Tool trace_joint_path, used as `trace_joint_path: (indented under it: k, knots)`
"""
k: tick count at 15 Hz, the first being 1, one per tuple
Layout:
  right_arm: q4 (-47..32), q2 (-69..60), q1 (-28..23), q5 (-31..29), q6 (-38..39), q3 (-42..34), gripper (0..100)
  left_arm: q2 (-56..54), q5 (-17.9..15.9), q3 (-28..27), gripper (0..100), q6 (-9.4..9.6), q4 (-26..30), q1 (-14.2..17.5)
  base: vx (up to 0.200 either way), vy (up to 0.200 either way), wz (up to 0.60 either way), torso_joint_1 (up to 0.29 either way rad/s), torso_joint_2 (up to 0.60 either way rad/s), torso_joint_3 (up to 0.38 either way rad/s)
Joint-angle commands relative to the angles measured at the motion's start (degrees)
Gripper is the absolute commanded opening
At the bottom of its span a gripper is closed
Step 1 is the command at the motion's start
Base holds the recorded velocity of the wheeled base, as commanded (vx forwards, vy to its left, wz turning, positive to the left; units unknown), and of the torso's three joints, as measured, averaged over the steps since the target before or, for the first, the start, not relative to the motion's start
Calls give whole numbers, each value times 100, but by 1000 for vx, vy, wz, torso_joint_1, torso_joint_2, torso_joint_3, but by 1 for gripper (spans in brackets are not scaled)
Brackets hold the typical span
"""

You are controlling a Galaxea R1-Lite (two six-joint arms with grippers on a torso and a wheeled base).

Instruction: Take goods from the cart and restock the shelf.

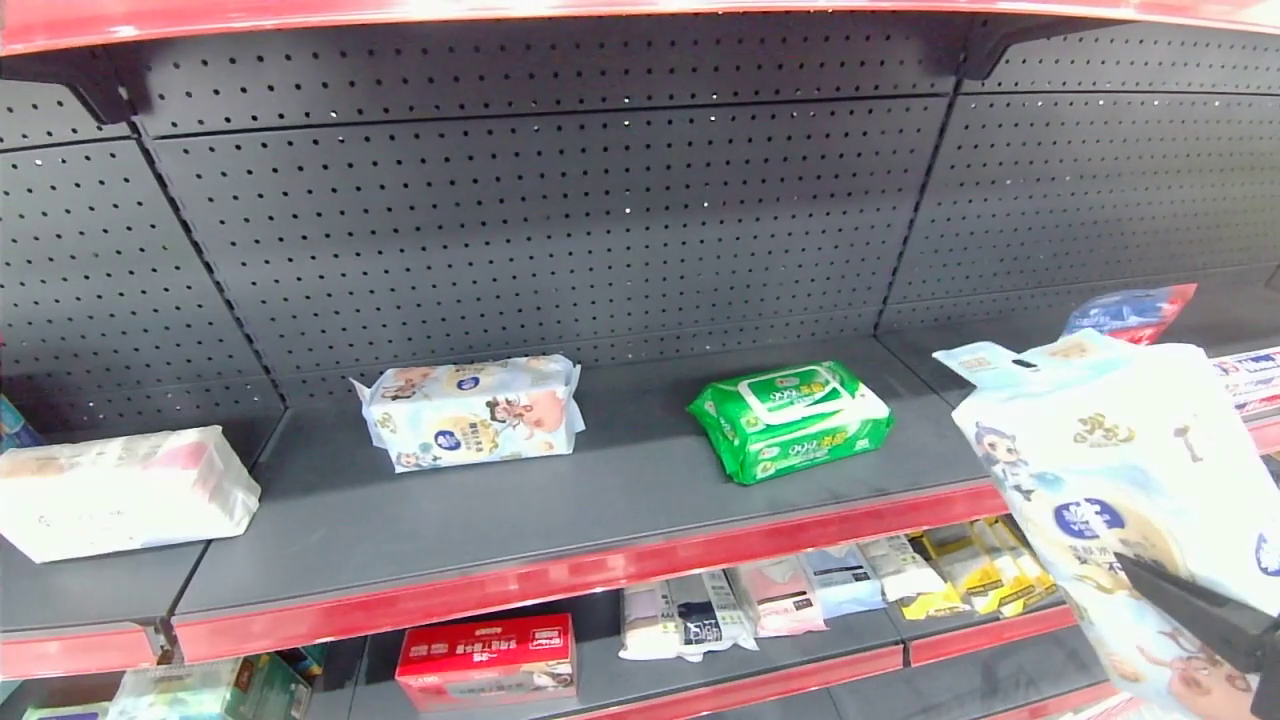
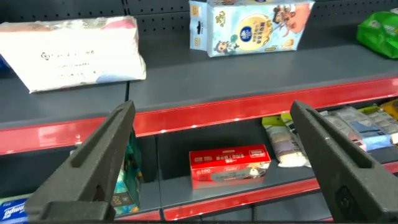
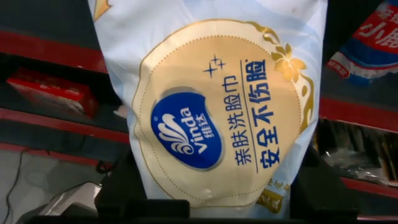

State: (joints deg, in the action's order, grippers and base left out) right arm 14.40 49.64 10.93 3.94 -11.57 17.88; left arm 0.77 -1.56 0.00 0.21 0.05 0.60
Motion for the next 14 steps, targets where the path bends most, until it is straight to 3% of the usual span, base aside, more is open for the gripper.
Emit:
trace_joint_path:
  k: [1, 5, 6, 10, 11, 12, 13, 14]
  knots:
    - [28, 292, 5, -130, -161, -31, 0, 117, -2, 0, 100, 6, 4, 11, 0, 0, 0, 0, 0, 0]
    - [28, 723, -21, -192, -109, 453, 0, 55, -2, -9, 100, 208, -5, 11, 0, 0, 0, 0, 0, 0]
    - [28, 670, -30, -200, -118, 435, 0, 55, -2, -35, 100, 348, -5, 11, 0, 0, 0, 0, 0, 0]
    - [37, 415, -39, -200, -126, 365, 0, 81, 42, -35, 100, 428, -5, 19, 0, 0, 0, 0, 0, 0]
    - [37, 450, -48, -200, -109, 488, 0, 134, -64, -246, 100, 445, 30, 11, 0, 0, 0, 0, 0, 0]
    - [28, 503, -48, -183, -109, 629, 0, 1637, -152, -1740, 100, 181, 48, -112, 0, 0, 0, 0, 0, 0]
    - [28, 547, -48, -174, -118, 655, 0, 2657, -204, -2628, 100, -495, 13, -139, 0, 0, 0, 0, 0, 0]
    - [28, 529, -39, -165, -118, 602, 0, 2991, -222, -2848, 100, -566, 48, -156, 0, 0, 0, 0, 0, 0]
